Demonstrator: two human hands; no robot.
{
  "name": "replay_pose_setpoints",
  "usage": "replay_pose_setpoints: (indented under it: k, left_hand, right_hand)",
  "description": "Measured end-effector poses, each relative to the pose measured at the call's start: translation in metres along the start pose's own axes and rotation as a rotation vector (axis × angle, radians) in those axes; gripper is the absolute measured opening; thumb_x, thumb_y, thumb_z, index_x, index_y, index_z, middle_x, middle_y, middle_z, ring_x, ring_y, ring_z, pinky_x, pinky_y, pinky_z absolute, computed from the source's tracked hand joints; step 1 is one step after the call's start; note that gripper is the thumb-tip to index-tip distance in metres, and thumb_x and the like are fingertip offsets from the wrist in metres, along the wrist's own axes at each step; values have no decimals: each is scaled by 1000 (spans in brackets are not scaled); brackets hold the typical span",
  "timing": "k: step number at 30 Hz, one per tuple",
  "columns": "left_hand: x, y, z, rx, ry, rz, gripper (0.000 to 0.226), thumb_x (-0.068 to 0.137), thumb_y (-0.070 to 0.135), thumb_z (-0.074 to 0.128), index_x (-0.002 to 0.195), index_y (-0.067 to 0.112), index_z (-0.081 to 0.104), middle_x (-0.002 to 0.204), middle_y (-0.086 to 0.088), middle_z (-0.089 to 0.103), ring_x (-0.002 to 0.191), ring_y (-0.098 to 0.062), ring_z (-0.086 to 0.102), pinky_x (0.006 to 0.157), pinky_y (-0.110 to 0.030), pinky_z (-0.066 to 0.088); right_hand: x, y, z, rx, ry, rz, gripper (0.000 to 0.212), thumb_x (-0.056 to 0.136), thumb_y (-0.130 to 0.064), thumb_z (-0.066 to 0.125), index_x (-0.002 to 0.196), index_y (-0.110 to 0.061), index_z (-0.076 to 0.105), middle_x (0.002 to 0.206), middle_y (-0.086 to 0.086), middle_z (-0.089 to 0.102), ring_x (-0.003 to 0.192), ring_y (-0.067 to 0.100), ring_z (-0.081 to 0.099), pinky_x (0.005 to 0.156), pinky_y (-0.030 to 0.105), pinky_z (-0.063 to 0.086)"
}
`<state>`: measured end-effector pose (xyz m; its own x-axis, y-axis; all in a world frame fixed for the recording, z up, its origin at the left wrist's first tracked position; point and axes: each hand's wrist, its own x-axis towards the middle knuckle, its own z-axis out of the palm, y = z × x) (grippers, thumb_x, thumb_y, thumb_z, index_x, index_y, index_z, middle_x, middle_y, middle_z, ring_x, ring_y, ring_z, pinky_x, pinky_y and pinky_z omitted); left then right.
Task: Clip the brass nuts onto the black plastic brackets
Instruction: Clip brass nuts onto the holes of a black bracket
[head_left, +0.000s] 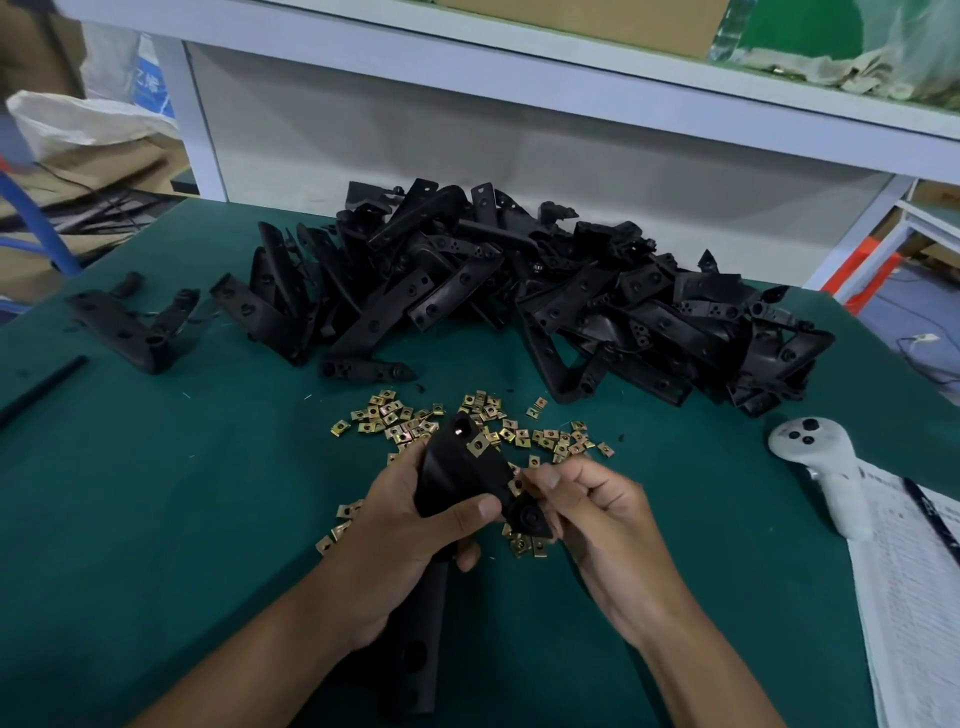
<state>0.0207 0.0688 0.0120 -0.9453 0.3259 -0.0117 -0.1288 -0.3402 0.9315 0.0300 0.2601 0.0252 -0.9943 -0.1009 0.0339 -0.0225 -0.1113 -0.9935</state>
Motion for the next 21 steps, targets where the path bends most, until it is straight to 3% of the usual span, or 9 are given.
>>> replay_pose_setpoints:
  k: [3, 6, 9, 12, 15, 18, 21]
  left_hand:
    - [-1, 0, -1, -15, 9, 0, 35, 73, 24, 84, 105, 22, 69, 99, -9, 72, 77, -18, 60, 54, -25, 47]
    - [-2, 0, 0, -16, 14, -7, 37, 74, 25, 85, 107, 21, 69, 100, -9, 73, 76, -15, 62, 55, -25, 49]
    - [0, 0, 1, 8, 74, 7, 30, 80, 24, 85, 105, 20, 69, 98, -8, 75, 75, -14, 68, 58, -25, 53]
    - [0, 0, 2, -18, 108, 11, 27, 83, 23, 81, 107, 21, 70, 102, -8, 76, 84, -19, 73, 66, -26, 58]
    - [-6, 4, 5, 3, 81, 22, 29, 86, 34, 81, 112, 29, 70, 114, -4, 74, 104, -20, 71, 81, -28, 57]
    - [-14, 17, 9, 213, 110, 152, 28, 87, 38, 78, 112, 38, 65, 108, 8, 73, 100, -9, 69, 80, -18, 53]
    - [-20, 32, 25, 355, 107, 263, 21, 85, 47, 76, 104, 46, 67, 107, 15, 73, 97, -1, 69, 75, -10, 50]
  right_hand:
    - [0, 2, -1, -40, -28, 24, 42, 73, -60, 80, 84, -20, 78, 85, 1, 72, 76, 18, 54, 68, 27, 45]
    - [-1, 0, -1, -37, -52, 28, 41, 70, -58, 84, 90, -22, 78, 93, -1, 74, 80, 12, 60, 69, 25, 47]
    - [-4, -4, 2, -50, -144, 5, 30, 76, -34, 85, 102, -24, 73, 90, -9, 73, 84, 4, 66, 70, 19, 50]
    - [-5, -7, 5, -155, -112, -27, 29, 80, -14, 84, 106, -17, 70, 79, -18, 69, 78, -1, 65, 71, 15, 51]
    - [-9, -20, 2, -198, -41, -45, 27, 83, -6, 78, 104, -23, 75, 88, -3, 76, 80, 6, 69, 71, 19, 53]
    - [-22, -42, -4, -339, 3, -144, 29, 85, -14, 80, 106, -33, 77, 76, -9, 69, 69, 4, 58, 68, 17, 46]
    - [-53, -63, -17, -473, 133, -209, 31, 81, -37, 78, 111, -40, 74, 73, -17, 61, 69, 4, 52, 70, 17, 44]
